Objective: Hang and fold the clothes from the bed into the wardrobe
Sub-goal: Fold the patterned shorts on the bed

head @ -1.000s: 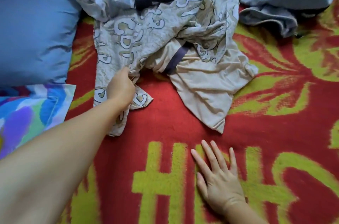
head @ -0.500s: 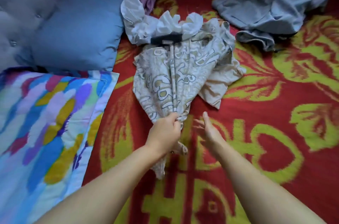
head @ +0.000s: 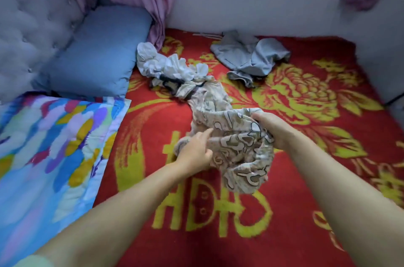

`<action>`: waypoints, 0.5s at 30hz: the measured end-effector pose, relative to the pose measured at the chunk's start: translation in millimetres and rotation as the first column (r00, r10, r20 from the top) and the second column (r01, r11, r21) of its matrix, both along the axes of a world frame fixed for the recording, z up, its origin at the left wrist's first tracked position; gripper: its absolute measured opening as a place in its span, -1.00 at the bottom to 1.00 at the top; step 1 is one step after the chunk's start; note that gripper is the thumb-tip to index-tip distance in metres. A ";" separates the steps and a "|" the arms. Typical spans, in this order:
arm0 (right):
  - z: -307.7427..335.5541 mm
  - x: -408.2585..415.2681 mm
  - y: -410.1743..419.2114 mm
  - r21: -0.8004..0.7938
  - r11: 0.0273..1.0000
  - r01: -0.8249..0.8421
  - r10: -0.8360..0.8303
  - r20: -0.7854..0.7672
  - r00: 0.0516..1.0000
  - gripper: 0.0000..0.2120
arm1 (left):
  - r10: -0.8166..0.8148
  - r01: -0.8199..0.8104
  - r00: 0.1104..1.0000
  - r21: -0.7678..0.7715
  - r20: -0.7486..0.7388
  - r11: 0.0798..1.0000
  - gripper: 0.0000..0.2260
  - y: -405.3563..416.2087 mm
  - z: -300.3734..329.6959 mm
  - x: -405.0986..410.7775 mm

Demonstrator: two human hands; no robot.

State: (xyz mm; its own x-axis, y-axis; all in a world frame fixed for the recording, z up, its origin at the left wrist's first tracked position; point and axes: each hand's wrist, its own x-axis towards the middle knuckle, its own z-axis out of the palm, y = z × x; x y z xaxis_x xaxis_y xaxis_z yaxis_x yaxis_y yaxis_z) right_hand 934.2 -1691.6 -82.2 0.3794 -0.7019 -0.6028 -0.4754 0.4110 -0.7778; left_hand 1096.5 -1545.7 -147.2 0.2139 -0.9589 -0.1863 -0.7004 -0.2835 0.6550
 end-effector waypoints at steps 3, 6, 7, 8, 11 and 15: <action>56.9 -26.4 4.3 -0.117 0.965 -0.235 0.230 -0.058 0.971 -0.80 | 0.041 -0.041 0.999 -0.119 0.001 0.992 -0.36 -15.4 25.9 -17.5; 110.6 -42.4 8.0 -0.242 0.896 -0.371 0.349 -0.131 0.928 -0.78 | -0.046 0.035 0.997 -0.175 -0.057 0.984 -0.25 -32.1 55.4 -28.3; 126.8 -44.2 9.6 -0.267 0.873 -0.409 0.385 -0.137 0.912 -0.85 | -0.107 0.098 0.993 -0.155 -0.052 0.983 -0.23 -37.7 64.1 -30.5; 141.6 -45.0 11.9 -0.284 0.850 -0.444 0.422 -0.140 0.896 -0.87 | -0.173 0.168 0.984 -0.131 -0.034 0.977 -0.24 -43.0 72.1 -32.1; 181.4 -49.1 18.5 -0.363 0.813 -0.455 0.446 -0.114 0.888 -0.86 | -0.384 0.376 0.920 -0.106 -0.073 0.921 -0.44 -51.0 93.0 -44.1; 222.4 -54.0 21.4 -0.360 0.926 -0.116 0.269 0.412 0.871 -0.73 | -0.384 0.416 0.891 0.101 -0.241 0.904 -0.75 -31.3 71.9 -64.2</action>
State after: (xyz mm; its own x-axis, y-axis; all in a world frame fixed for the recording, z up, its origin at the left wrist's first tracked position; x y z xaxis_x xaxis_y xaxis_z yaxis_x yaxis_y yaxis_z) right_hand 880.2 -1670.3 140.2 0.6999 -0.7078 -0.0957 -0.0897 0.0458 -0.9949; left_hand 1032.4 -1577.0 -75.3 -0.2418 -0.9132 -0.3281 -0.6251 -0.1120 0.7724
